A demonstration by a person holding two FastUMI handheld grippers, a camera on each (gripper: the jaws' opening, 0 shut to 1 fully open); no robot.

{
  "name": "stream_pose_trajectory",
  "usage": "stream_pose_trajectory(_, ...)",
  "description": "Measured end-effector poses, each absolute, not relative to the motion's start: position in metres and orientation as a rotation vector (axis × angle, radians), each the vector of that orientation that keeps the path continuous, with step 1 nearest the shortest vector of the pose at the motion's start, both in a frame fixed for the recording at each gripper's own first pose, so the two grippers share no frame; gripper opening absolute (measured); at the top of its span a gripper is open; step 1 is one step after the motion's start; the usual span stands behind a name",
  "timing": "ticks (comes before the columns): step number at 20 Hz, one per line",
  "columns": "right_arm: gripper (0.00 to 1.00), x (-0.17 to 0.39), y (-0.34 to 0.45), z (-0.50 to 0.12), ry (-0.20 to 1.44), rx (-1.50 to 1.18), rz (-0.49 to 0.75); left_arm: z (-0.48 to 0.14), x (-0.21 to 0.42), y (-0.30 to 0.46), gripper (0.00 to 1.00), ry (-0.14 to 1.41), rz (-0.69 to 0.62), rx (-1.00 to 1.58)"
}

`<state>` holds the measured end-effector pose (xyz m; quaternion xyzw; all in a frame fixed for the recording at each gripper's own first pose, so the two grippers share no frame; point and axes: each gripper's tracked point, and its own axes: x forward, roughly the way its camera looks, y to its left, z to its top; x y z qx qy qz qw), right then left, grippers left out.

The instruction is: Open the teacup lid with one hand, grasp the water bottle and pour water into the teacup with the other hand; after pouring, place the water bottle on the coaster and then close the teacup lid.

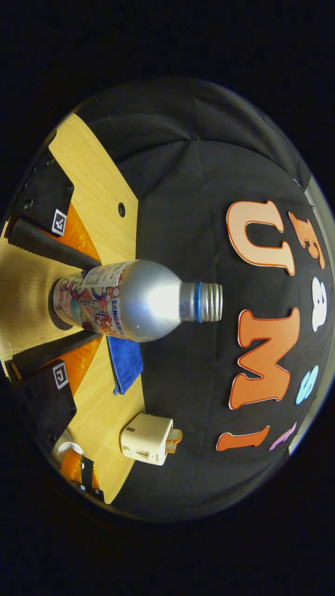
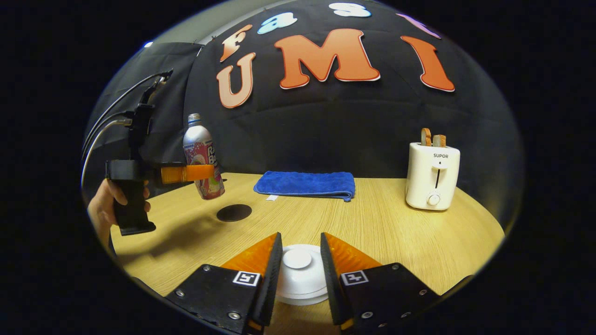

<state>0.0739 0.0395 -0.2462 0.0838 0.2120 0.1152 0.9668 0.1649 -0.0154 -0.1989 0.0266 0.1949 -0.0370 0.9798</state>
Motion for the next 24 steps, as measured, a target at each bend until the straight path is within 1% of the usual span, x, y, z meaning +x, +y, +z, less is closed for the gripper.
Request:
stream_pose_trajectory(1,0.53,0.074,0.038,-0.241,0.42,0.186,0.231,-0.202,0.17,-0.014,0.83,0.392,-0.082,0.023)
stream_pose_trajectory(2,0.6,0.074,0.037,-0.236,0.405,0.19,0.228,-0.206,0.173,-0.015,0.83,0.398,-0.089,-0.006)
stream_pose_trajectory(3,0.63,0.075,0.034,-0.229,0.388,0.187,0.223,-0.211,0.176,-0.015,0.83,0.406,-0.093,-0.029)
stream_pose_trajectory(4,0.68,0.074,0.032,-0.226,0.377,0.187,0.22,-0.215,0.179,-0.016,0.82,0.413,-0.096,-0.05)
stream_pose_trajectory(7,0.76,0.071,0.026,-0.212,0.344,0.193,0.216,-0.236,0.189,-0.016,0.83,0.455,-0.093,-0.086)
stream_pose_trajectory(8,0.74,0.071,0.023,-0.207,0.333,0.187,0.212,-0.244,0.19,-0.017,0.83,0.475,-0.095,-0.092)
stream_pose_trajectory(9,0.79,0.072,0.019,-0.205,0.325,0.18,0.206,-0.254,0.189,-0.018,0.82,0.494,-0.101,-0.094)
stream_pose_trajectory(15,0.8,0.067,0.008,-0.208,0.337,0.167,0.191,-0.276,0.189,-0.016,0.83,0.548,-0.106,-0.078)
stream_pose_trajectory(16,0.76,0.065,0.008,-0.21,0.349,0.174,0.195,-0.272,0.189,-0.015,0.84,0.538,-0.11,-0.078)
stream_pose_trajectory(17,0.8,0.065,0.008,-0.211,0.358,0.181,0.194,-0.277,0.193,-0.015,0.84,0.535,-0.107,-0.071)
stream_pose_trajectory(18,0.8,0.065,0.007,-0.212,0.363,0.183,0.192,-0.279,0.191,-0.016,0.87,0.547,-0.113,-0.064)
stream_pose_trajectory(19,0.8,0.064,0.006,-0.211,0.36,0.179,0.19,-0.281,0.189,-0.019,0.87,0.559,-0.126,-0.063)
stream_pose_trajectory(21,0.81,0.063,0.005,-0.207,0.351,0.171,0.188,-0.284,0.19,-0.019,0.96,0.569,-0.126,-0.065)
stream_pose_trajectory(22,0.8,0.063,0.005,-0.204,0.348,0.17,0.184,-0.283,0.189,-0.018,0.99,0.566,-0.121,-0.066)
stream_pose_trajectory(24,0.8,0.062,0.004,-0.2,0.346,0.162,0.178,-0.275,0.185,-0.022,0.98,0.548,-0.127,-0.075)
